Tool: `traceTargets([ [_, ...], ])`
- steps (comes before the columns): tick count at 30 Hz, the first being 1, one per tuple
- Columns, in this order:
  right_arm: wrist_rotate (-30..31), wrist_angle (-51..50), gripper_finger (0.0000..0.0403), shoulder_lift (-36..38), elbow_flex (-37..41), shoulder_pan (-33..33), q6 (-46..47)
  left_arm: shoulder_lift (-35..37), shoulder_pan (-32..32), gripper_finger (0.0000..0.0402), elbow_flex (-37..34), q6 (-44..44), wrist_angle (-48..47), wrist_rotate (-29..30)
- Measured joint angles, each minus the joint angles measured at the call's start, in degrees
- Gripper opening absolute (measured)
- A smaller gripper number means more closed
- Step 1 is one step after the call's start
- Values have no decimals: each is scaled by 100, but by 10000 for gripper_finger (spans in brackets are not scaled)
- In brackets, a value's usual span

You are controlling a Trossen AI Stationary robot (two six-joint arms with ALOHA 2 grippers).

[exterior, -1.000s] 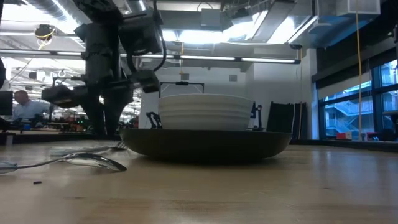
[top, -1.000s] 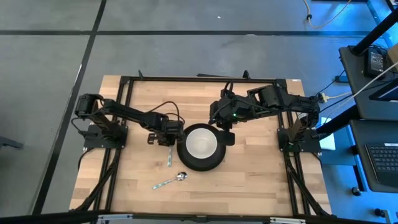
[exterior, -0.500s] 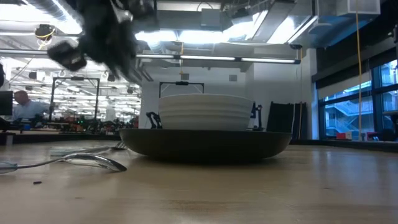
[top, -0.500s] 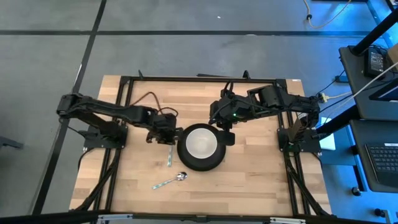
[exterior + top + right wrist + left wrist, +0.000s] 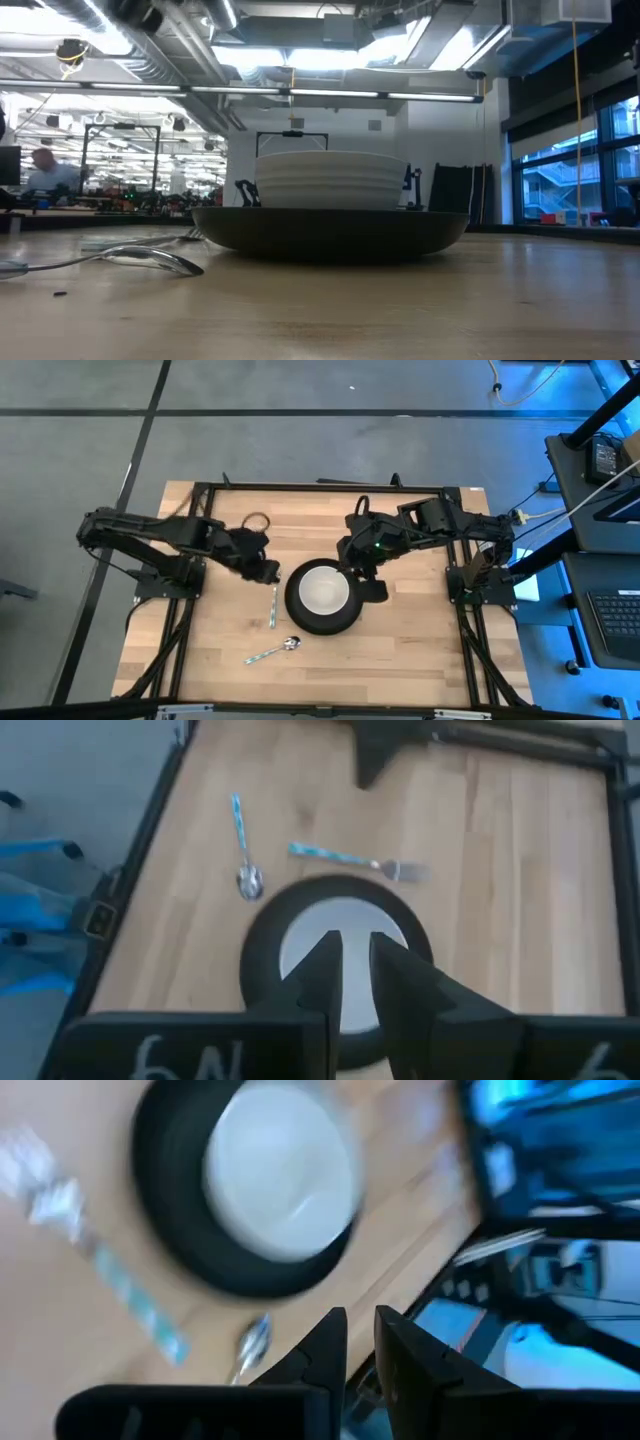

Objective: Set table place
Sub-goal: Put the blue spoon on the white bowl

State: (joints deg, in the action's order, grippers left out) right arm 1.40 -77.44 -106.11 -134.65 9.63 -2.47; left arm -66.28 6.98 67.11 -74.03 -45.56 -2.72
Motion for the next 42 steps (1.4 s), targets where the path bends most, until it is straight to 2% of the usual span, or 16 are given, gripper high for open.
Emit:
traceTargets([
  [4, -95, 300, 58, -167, 0, -41, -10, 129, -7, 49, 722, 973, 10, 645],
  [8, -996, 553, 58, -573, 0, -126, -145, 204, -7, 49, 1578, 2196, 36, 1173],
  [11, -1123, 939, 58, -973, 0, -166, -320, 208, -7, 49, 2154, 3011, 33, 1535],
  [14, -1219, 1503, 58, -1371, 0, -205, -390, 208, -9, 49, 2594, 3638, 26, 1759],
  [17, -1652, 2049, 58, -1753, 0, -207, -386, 209, -11, 49, 2862, 3997, 23, 1815],
  [20, -2042, 2528, 58, -2114, 0, -176, -381, 209, -11, 49, 2993, 4250, 5, 1832],
  [27, -2191, 3207, 58, -2871, 0, -133, -411, 218, -11, 49, 3005, 4321, -308, 1843],
  [35, -3461, 4286, 58, -3515, 0, -31, -217, 180, -11, 49, 3005, 4312, -806, 2031],
  [39, -3404, 4383, 58, -3577, 0, 159, -395, 181, -9, 49, 3005, 4307, -774, 2148],
  [42, -2921, 4388, 58, -3577, 0, 358, -754, 154, -9, 49, 3005, 4285, -774, 2265],
])
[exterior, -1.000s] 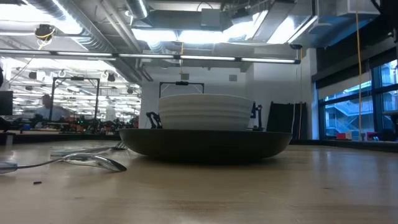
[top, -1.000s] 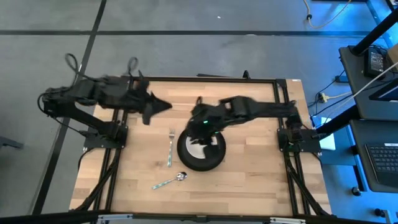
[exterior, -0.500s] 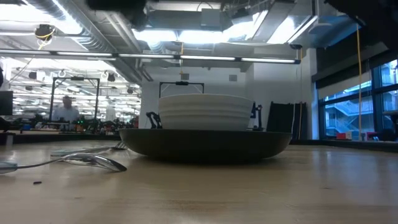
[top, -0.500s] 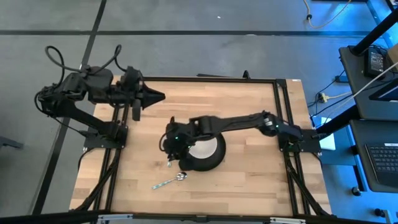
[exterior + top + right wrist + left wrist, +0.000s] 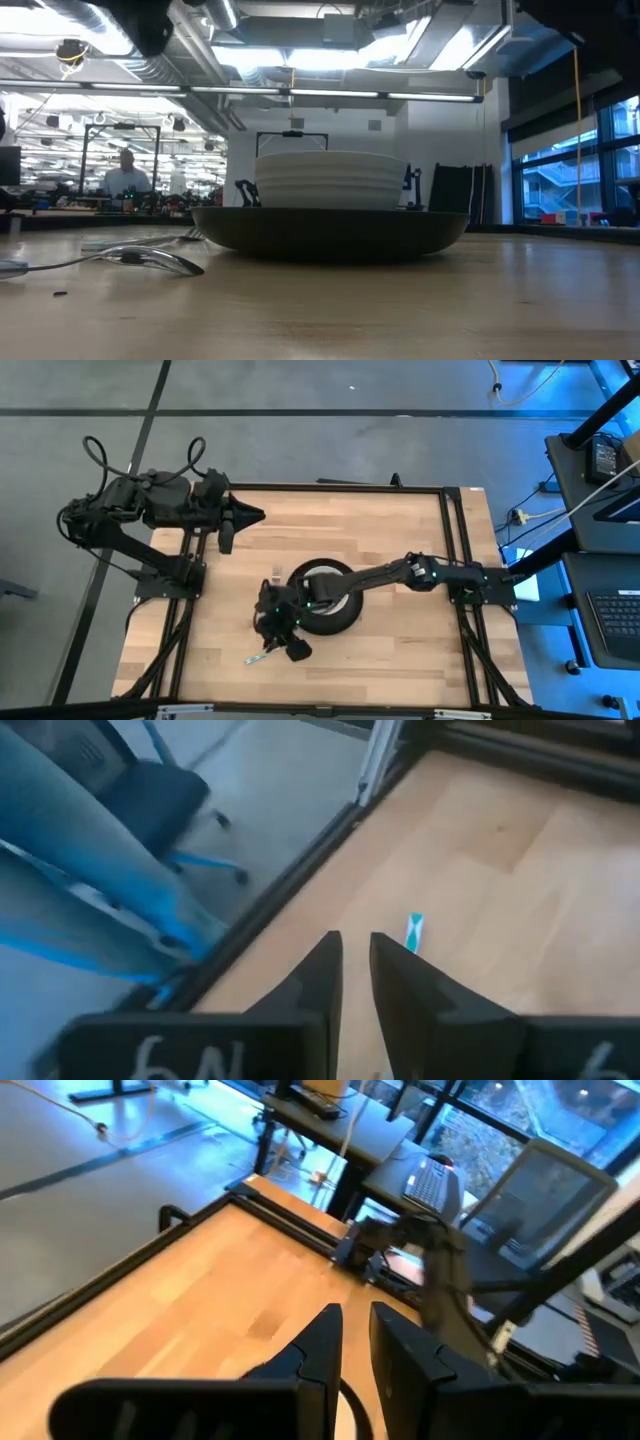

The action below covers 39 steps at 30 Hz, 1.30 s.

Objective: Set table place
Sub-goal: Put the blue spoon on the white bowl

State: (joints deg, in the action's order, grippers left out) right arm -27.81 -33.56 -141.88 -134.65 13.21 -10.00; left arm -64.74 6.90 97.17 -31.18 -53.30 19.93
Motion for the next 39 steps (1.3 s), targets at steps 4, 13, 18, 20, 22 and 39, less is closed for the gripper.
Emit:
traceTargets([
  [4, 1057, 35, 58, -20, 0, 238, -525, -58, 1, 49, 0, -17, 8, 276],
  [13, 1171, 144, 58, -156, -4, 293, 47, -205, 2, 49, -2, -513, 3, 342],
  [18, 938, 160, 58, -504, -2, 293, 94, -328, 2, 49, 0, -620, 25, 342],
  [20, 983, 177, 58, -612, 0, 293, 98, -361, 2, 49, 0, -619, 20, 342],
  [22, 1212, 339, 58, -674, 7, 298, 31, -407, 2, 49, 0, -619, 22, 338],
  [39, 1122, 659, 58, -1016, 0, 293, 522, -427, 0, 49, 0, -619, 17, 308],
])
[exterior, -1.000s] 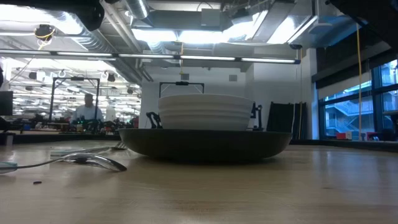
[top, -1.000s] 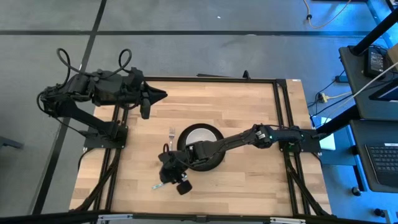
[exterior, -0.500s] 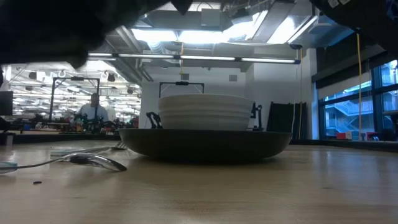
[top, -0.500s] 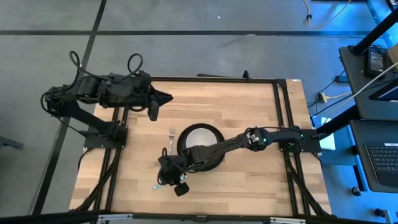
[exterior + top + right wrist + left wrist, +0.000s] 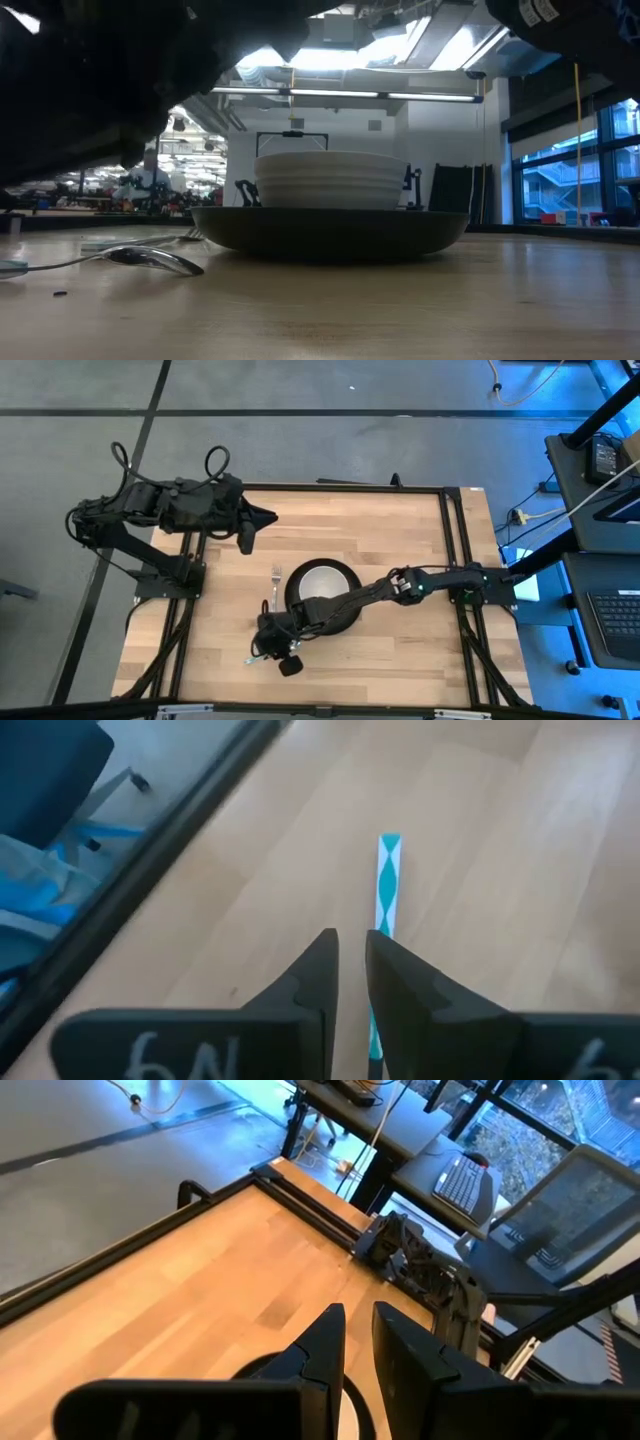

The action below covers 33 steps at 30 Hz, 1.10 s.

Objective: Set table place
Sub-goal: Put the blue spoon on the white bowl

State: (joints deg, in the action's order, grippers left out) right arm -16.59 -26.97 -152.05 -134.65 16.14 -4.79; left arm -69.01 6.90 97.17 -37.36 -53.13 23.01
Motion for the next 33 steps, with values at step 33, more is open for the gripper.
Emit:
traceTargets([
  [33, 47, -2892, 58, 3189, -30, -203, 951, 224, 1831, 49, -91, -3588, -3083, -904],
])
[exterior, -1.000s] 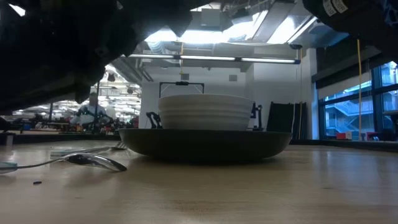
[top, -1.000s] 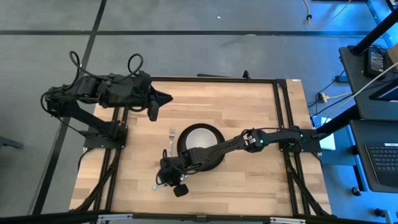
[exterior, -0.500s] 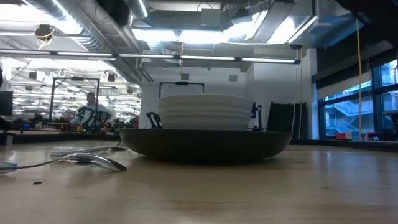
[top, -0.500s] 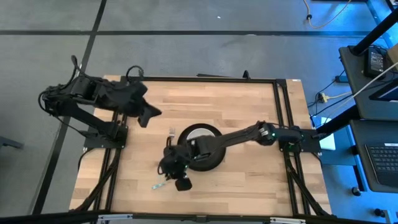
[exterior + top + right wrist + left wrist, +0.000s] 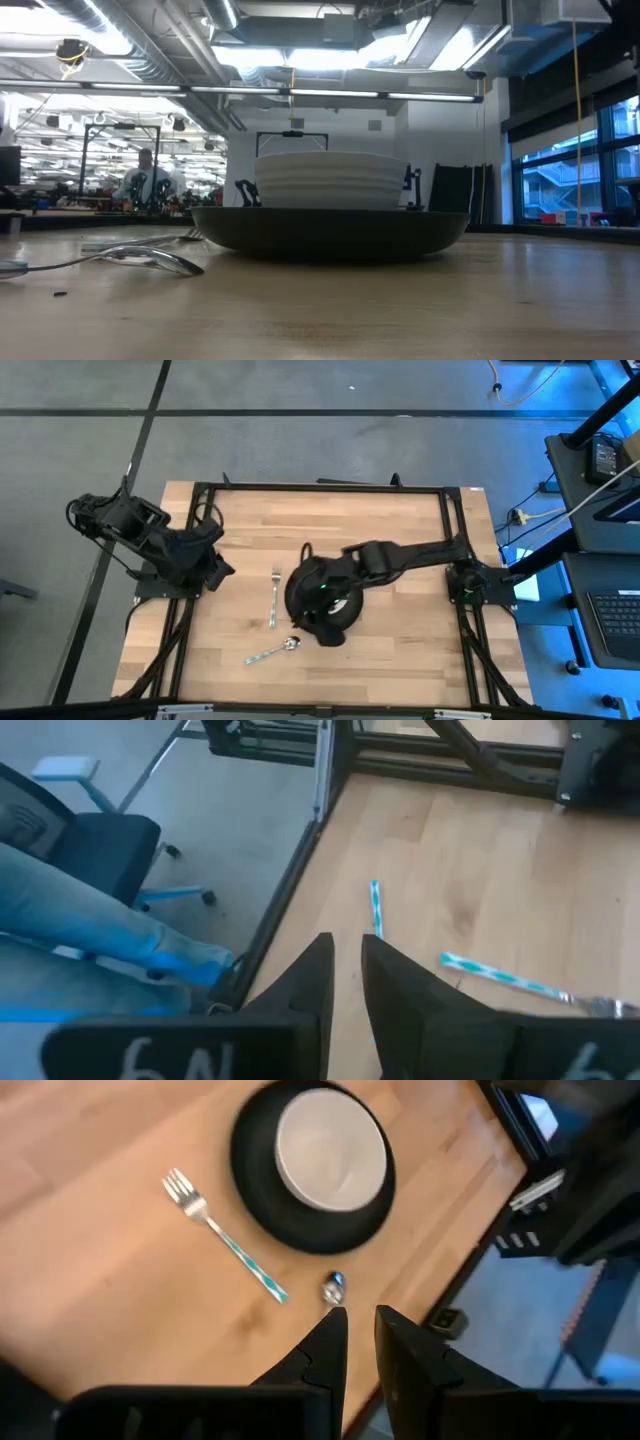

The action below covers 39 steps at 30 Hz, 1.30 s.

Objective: Set table place
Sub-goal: Put the blue spoon on the white bowl

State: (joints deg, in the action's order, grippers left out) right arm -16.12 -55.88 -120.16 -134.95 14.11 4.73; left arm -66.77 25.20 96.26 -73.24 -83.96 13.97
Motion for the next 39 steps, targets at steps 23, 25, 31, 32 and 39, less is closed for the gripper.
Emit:
traceTargets([
  [23, 2, -812, 58, 1152, 3, 631, 729, -1198, 2069, 49, -3853, -1858, 3610, 346],
  [25, -2, -812, 58, 1152, 3, 669, 816, -1260, 2054, 49, -4032, -1912, 4034, 342],
  [31, 20, -809, 58, 1154, 6, 682, 886, -1284, 2029, 63, -4281, -1791, 4524, 305],
  [32, 24, -808, 58, 1154, 6, 684, 881, -1284, 2029, 67, -4298, -1788, 4520, 304],
  [39, 15, -811, 58, 1154, 6, 688, 825, -1284, 2029, 82, -4414, -1147, 4598, 148],
])
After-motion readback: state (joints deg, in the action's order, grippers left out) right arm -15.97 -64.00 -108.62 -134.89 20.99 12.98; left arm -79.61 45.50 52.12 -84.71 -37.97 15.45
